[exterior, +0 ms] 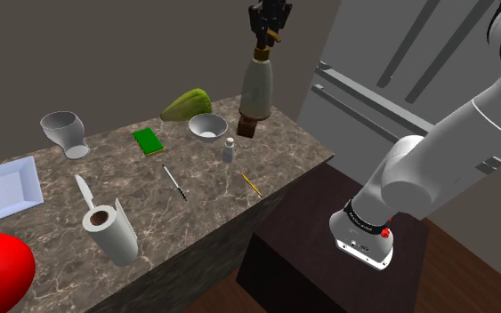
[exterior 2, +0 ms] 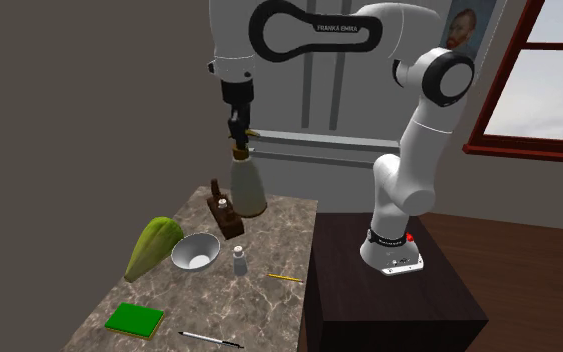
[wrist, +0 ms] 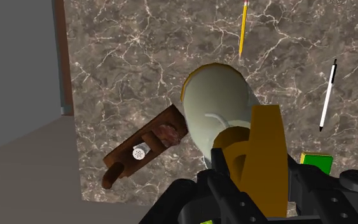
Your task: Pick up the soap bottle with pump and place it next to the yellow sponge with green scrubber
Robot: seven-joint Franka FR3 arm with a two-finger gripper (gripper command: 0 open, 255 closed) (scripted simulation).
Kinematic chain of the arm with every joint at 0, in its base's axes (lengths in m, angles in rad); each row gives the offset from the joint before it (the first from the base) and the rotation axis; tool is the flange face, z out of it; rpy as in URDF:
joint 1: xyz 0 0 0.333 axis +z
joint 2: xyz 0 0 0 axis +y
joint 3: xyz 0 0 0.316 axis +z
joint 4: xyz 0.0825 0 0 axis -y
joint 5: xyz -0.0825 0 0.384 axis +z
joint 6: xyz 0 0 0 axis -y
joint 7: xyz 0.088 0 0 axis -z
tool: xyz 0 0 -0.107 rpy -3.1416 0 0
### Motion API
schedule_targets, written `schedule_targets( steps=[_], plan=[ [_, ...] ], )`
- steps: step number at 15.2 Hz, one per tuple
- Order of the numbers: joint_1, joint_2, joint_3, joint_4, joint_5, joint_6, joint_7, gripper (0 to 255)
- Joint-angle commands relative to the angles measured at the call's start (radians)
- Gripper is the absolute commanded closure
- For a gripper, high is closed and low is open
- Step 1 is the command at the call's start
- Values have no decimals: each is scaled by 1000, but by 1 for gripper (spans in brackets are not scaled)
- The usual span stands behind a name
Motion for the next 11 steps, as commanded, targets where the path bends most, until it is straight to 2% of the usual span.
schedule_targets(
  steps=[1, 11],
  plan=[
    [14, 31, 22, -7, 4, 38, 38, 255],
    [83, 257, 107, 74, -9, 175, 200, 255]
  ],
)
